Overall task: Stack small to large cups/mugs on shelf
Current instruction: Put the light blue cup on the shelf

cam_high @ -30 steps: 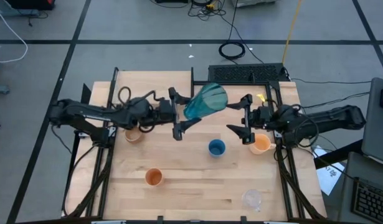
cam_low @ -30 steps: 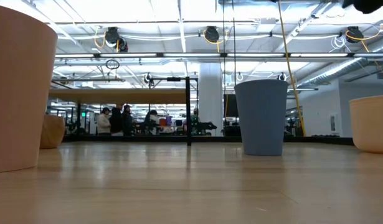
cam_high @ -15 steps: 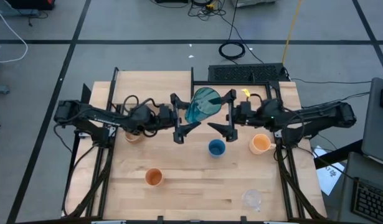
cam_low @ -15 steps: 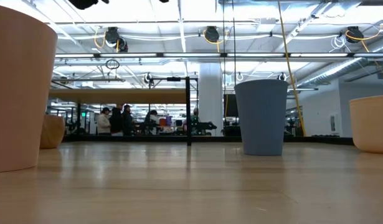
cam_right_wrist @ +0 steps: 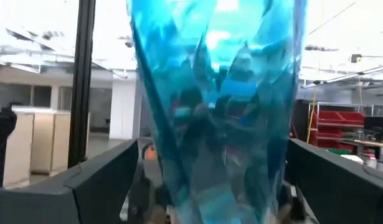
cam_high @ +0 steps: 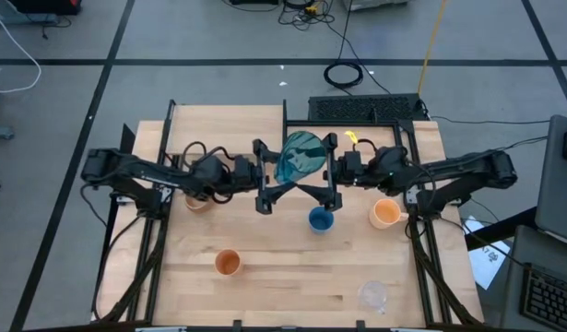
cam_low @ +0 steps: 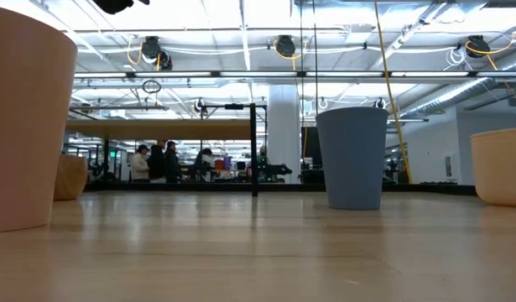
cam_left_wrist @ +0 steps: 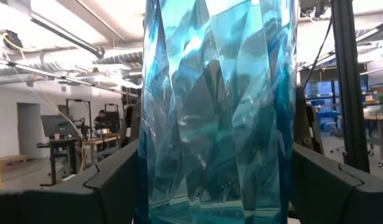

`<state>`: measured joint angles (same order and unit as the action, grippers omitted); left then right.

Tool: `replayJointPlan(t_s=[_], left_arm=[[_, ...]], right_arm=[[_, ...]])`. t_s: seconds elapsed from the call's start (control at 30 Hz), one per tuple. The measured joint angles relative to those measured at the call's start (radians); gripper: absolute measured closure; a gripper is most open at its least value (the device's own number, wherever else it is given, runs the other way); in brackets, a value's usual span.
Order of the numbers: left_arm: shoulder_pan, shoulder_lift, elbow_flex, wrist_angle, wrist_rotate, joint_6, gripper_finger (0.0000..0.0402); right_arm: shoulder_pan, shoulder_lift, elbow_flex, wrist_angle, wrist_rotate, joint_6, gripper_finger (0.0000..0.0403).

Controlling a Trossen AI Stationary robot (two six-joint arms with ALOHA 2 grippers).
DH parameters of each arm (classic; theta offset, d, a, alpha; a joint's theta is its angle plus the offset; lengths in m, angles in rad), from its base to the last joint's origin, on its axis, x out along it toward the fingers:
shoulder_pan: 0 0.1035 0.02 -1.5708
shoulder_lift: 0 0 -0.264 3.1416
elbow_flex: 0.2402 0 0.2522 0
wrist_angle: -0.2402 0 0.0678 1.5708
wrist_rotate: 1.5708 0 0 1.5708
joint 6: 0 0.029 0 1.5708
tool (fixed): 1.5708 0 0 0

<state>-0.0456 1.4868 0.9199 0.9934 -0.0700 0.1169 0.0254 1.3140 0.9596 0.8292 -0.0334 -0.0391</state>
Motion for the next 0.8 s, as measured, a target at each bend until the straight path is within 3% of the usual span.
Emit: replayJointPlan(t_s=[0.4, 0.57, 0.8], left_arm=[[0.0, 0.001, 0.0, 0.007, 0.018, 0.008, 0.008], [0.01, 0.013, 0.0, 0.004, 0.017, 0.006, 0.008], [0.019, 0.02, 0.0, 0.01, 0.017, 0.004, 0.0077]], right_arm=[[-0.021, 0.043, 0.001, 0.034, -0.002, 0.015, 0.0003], [-0.029, 0.043, 0.054, -0.057, -0.024, -0.013, 0.0004], [-0.029, 0.042, 0.073, -0.068, -0.026, -0.024, 0.0049]])
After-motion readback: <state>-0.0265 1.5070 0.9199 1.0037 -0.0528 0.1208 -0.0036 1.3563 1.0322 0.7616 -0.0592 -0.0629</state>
